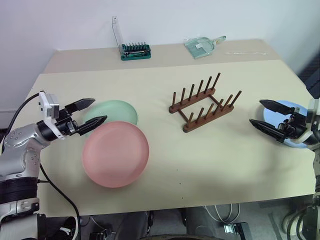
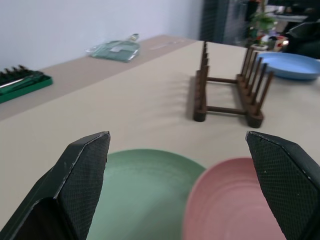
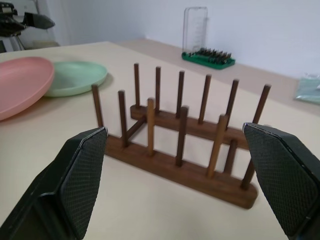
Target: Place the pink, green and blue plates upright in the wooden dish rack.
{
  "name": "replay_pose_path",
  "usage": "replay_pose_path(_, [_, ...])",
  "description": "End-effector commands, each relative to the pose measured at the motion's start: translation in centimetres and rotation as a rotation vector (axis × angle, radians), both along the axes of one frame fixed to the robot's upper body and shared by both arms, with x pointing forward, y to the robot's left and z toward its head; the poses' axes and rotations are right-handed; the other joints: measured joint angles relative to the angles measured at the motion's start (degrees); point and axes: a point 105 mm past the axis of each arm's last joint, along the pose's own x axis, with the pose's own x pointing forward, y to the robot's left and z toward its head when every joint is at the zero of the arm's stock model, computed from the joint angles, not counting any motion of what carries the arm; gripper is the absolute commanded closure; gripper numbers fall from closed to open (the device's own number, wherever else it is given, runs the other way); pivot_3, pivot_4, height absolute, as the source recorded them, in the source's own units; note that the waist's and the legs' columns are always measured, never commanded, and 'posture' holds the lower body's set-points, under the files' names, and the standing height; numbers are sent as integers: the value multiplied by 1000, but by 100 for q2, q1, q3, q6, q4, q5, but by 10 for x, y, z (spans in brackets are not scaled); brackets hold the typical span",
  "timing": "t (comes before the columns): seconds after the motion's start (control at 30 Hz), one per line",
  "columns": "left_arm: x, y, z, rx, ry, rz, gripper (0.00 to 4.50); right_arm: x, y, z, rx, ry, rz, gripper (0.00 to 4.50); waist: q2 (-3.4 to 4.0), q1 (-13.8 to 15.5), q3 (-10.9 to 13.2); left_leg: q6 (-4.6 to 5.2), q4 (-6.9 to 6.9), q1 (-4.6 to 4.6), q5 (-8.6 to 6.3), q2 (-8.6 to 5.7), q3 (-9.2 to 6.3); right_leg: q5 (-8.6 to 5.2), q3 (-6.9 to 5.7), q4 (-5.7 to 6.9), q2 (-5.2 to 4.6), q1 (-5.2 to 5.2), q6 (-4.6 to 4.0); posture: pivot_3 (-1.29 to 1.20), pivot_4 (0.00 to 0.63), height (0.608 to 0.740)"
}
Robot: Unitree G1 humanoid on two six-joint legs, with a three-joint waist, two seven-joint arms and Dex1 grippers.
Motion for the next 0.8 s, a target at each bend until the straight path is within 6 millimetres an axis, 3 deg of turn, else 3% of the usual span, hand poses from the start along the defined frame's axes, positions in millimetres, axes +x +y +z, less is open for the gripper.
replay_pose_path(0.03, [0,0,5,27,-44,16,0,1,-4,14,-28,-48,-9,57,0,2,0,0,0,0,0,0,0,0,0,0,0,0,0,0,150,740])
replay_pose_path(0.17, [5,2,3,37,-23,36,0,-2,0,10,-25,-44,-6,57,0,10,0,0,-1,-1,0,0,0,0,0,-3,0,0,0,0,150,740])
replay_pose_path(0.4, [14,-1,19,79,-42,14,0,-5,3,10,-22,-33,9,57,0,9,0,0,1,-2,0,-2,-2,1,-3,-3,-2,1,1,0,150,740])
replay_pose_path(0.63, [14,30,44,94,-6,18,0,2,23,18,17,-45,65,57,4,-19,3,0,-3,-2,0,2,0,0,-1,-3,4,-3,0,0,150,740])
replay_pose_path(0.8, [23,3,68,141,-56,-37,0,6,45,29,24,-121,96,57,0,31,3,-2,2,-4,1,0,-4,1,-5,-4,2,1,1,0,150,740])
